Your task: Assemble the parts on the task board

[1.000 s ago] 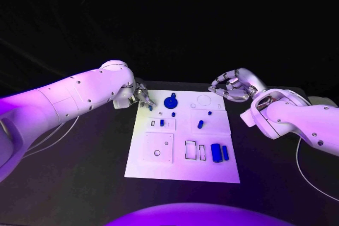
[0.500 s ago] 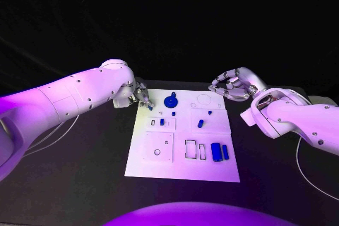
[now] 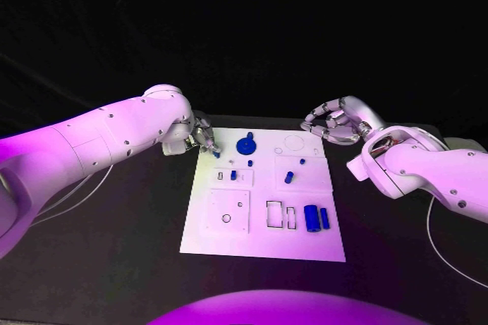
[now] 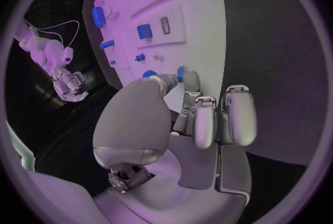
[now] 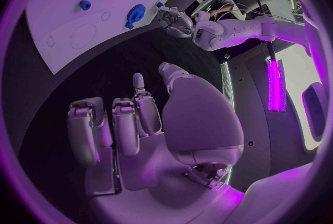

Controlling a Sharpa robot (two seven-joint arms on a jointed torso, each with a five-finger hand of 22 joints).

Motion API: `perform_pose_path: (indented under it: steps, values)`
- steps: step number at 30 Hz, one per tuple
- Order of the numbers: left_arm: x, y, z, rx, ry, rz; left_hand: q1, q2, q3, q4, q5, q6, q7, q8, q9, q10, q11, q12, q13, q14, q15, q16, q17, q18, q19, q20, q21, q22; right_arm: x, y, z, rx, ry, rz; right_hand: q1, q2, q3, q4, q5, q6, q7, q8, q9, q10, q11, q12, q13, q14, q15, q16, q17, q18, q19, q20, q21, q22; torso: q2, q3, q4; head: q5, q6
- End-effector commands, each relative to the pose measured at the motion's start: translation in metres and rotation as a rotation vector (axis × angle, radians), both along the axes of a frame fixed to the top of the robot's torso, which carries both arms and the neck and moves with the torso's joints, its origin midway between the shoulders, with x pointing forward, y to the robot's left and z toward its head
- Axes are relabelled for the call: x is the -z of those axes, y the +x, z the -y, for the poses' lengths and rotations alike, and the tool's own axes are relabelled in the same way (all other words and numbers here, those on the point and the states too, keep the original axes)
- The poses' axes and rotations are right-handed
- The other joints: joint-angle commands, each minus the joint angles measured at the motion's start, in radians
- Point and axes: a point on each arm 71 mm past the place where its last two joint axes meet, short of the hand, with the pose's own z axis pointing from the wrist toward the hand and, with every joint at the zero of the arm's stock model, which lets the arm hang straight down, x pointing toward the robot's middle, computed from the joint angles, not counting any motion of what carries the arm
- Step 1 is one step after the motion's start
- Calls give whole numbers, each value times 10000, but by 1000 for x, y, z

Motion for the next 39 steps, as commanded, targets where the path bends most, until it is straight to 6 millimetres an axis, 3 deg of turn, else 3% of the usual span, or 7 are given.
perform_pose_path:
  steps: [1, 10, 22, 32, 39]
  values:
    - [-3, -2, 4, -56, -808, 191, -260, -220, 1961, -1802, 121, 198, -51, 52, 37, 188, -21, 136, 154, 949, -18, 2, 2237, -199, 14, 11, 79, 55, 0, 0, 0, -51, -30, 50, -20, 59, 23, -39, 56, -73, -18, 60, 12, -3, -33, 20, 1058, 954, -55, -55, 2207, -25, 966, -70, -38, 2515, -20, -1, 14, 34, 6]
    - [-10, -20, -2, -257, -1837, 437, -811, -598, 2616, -2202, 714, 533, -164, 113, 90, 739, -130, 550, 724, 983, -110, 60, 2352, -248, 127, -54, 220, 309, 0, 0, 2, 8, -15, 39, -18, 60, 25, -38, 71, -73, -19, 64, 13, 1, -33, 24, 1062, 954, -56, -55, 2209, -24, 964, -71, -41, 2513, -54, 20, 38, 97, -2]
    - [-16, -45, -1, 350, -1793, 970, -967, -751, 2717, -2356, 1029, 683, -214, 108, 99, 955, -181, 724, 992, 992, -153, 76, 2386, -260, 156, -91, 256, 372, 0, 0, 3, 33, 2, 33, -23, 59, 26, -33, 92, -72, -20, 71, 17, 2, -34, 26, 1062, 953, -57, -57, 2205, -25, 966, -72, -37, 2516, -40, 5, 33, 129, -9]
    - [-4, -61, 5, 955, -1312, 1054, -1047, -826, 2754, -2428, 1262, 783, -243, 90, 98, 1096, -210, 845, 1194, 1000, -178, 90, 2416, -271, 179, -113, 284, 427, 1, -1, 2, 33, 12, 7, -23, 59, 26, -33, 92, -72, -20, 71, 17, 2, -34, 26, 1062, 953, -57, -57, 2205, -25, 966, -72, -37, 2516, -33, -2, 51, 165, -59]
    - [4, -67, 8, 1256, -873, 927, -1065, -842, 2760, -2446, 1325, 808, -251, 84, 98, 1126, -216, 866, 1231, 1003, -184, 95, 2426, -269, 177, -118, 282, 421, 2, -1, 2, 24, 14, -11, -23, 59, 26, -33, 92, -72, -20, 71, 17, 2, -34, 26, 1062, 953, -57, -57, 2205, -25, 966, -72, -37, 2516, -27, 2, 28, 199, -86]
